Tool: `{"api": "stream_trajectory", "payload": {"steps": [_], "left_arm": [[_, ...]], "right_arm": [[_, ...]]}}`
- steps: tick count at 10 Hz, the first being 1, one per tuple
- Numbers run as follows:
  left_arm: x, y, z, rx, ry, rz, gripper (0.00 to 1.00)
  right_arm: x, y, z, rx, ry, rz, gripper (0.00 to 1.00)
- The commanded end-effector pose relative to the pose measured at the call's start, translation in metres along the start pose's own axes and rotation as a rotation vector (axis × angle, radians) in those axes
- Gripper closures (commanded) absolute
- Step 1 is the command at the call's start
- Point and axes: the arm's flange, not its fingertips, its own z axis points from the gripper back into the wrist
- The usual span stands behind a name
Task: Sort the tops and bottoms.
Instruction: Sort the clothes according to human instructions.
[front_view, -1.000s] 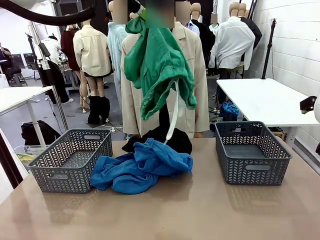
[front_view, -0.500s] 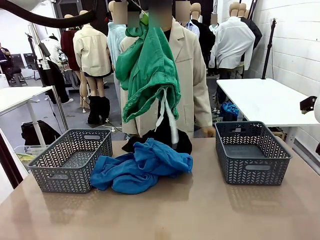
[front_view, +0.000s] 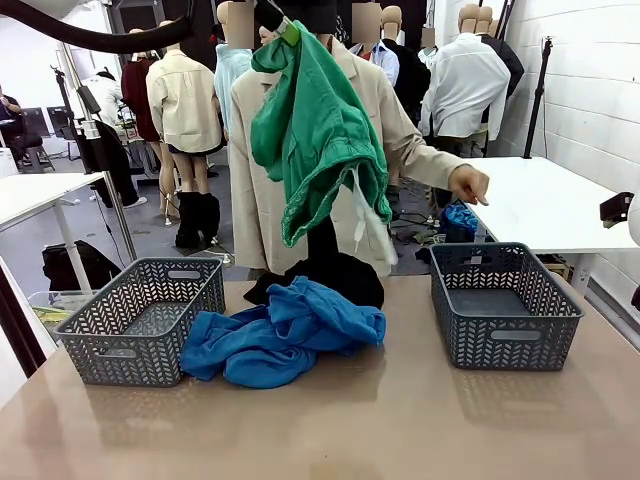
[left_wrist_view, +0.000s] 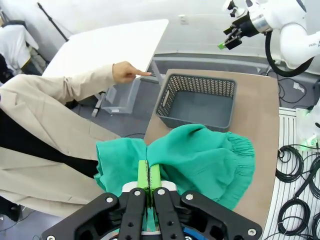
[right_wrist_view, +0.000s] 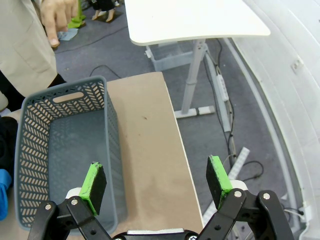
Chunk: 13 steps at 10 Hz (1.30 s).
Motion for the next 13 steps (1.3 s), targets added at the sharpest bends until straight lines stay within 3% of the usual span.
{"api": "stream_trajectory", "payload": {"steps": [1, 13], "left_arm": [[0.0001, 0.0013, 0.0043, 0.000, -0.018, -0.011, 1.00], [0.0000, 0.0000, 0.0000, 0.000, 0.000, 0.000, 1.00]], "right_arm": [[-0.0009, -0.0011, -0.0007, 0.002, 0.008, -0.002, 0.00], [-0.0009, -0.0011, -0.0007, 0.002, 0.008, -0.002, 0.00]]}}
